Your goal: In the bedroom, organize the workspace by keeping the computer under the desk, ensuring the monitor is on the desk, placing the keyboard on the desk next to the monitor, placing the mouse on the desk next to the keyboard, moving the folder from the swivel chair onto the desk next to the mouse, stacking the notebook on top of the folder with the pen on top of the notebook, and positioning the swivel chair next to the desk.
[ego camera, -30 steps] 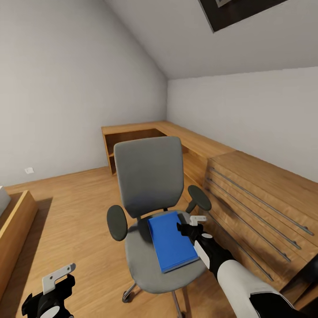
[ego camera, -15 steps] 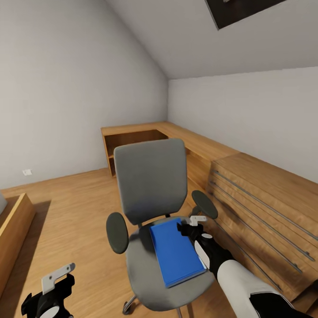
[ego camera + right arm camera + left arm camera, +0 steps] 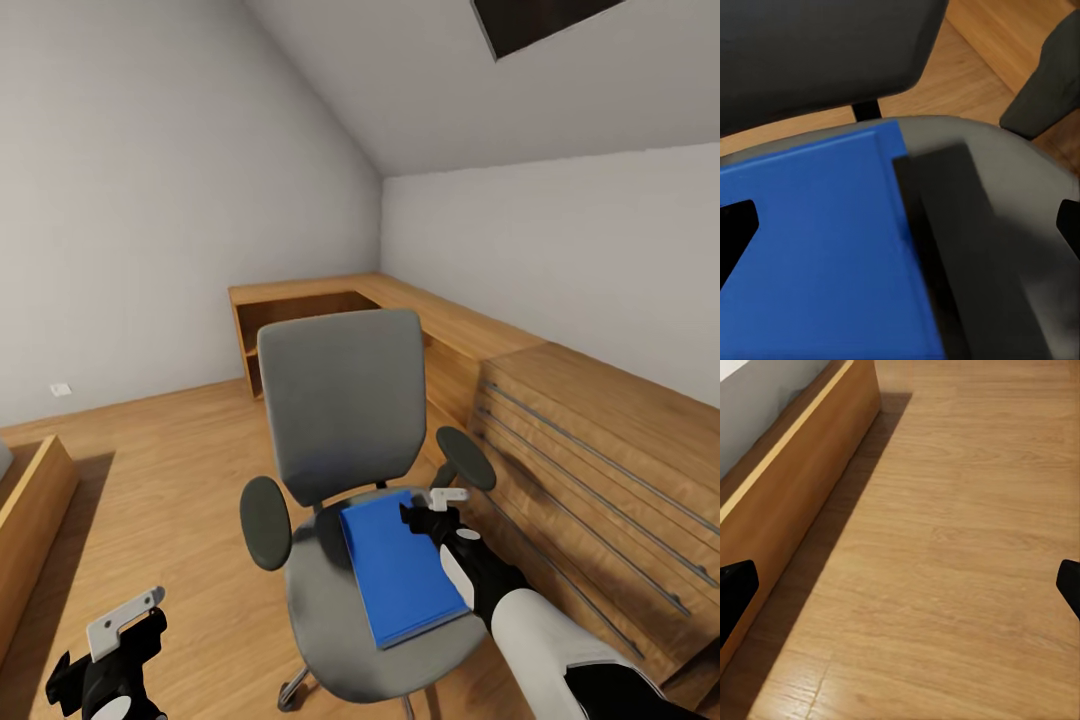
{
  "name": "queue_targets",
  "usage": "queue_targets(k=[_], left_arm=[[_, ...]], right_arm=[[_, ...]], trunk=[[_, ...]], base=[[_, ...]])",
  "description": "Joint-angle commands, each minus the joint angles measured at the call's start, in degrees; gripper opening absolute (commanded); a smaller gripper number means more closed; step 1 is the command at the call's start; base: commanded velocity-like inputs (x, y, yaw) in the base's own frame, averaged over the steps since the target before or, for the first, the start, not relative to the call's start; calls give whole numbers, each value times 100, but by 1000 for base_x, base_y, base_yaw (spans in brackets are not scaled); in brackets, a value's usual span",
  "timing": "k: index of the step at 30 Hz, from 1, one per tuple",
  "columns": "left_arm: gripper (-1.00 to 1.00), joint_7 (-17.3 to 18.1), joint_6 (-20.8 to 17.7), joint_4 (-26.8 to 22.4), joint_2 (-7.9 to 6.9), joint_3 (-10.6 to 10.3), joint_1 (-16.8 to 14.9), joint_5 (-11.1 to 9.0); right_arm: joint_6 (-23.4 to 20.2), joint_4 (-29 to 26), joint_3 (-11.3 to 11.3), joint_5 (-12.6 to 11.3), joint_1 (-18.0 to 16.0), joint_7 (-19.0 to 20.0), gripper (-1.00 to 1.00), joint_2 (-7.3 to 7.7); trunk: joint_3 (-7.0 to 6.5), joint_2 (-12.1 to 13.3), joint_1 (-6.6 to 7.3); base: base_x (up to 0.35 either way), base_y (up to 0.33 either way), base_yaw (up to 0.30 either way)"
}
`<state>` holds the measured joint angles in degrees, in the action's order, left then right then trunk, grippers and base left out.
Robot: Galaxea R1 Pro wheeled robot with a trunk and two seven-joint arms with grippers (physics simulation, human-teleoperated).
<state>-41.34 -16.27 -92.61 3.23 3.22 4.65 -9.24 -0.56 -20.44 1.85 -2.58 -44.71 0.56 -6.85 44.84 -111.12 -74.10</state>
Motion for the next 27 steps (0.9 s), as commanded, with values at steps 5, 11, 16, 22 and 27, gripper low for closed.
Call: queue_targets(k=[5, 11, 16, 22, 27], left_arm=[[100, -14, -17, -11, 2, 3, 0, -26], [100, -14, -15, -14, 2, 2, 0, -26], [100, -8, -18, -15, 2, -1, 0, -26], [100, 9, -60, -15, -7, 2, 0, -70], [100, 18, -114, -13, -13, -2, 0, -251]], right_arm=[[1, -10, 17, -24, -3, 8, 100, 13], [2, -9, 17, -23, -3, 17, 100, 16], [1, -5, 17, -23, -3, 27, 100, 17], [-5, 0, 17, -23, -3, 31, 100, 17], [-6, 4, 17, -23, -3, 31, 100, 17]], trunk=[[94, -204, -110], [202, -445, -242], [292, -645, -352], [400, -886, -484], [489, -1087, -593]], base=[[0, 0, 0], [0, 0, 0], [0, 0, 0], [0, 0, 0], [0, 0, 0]])
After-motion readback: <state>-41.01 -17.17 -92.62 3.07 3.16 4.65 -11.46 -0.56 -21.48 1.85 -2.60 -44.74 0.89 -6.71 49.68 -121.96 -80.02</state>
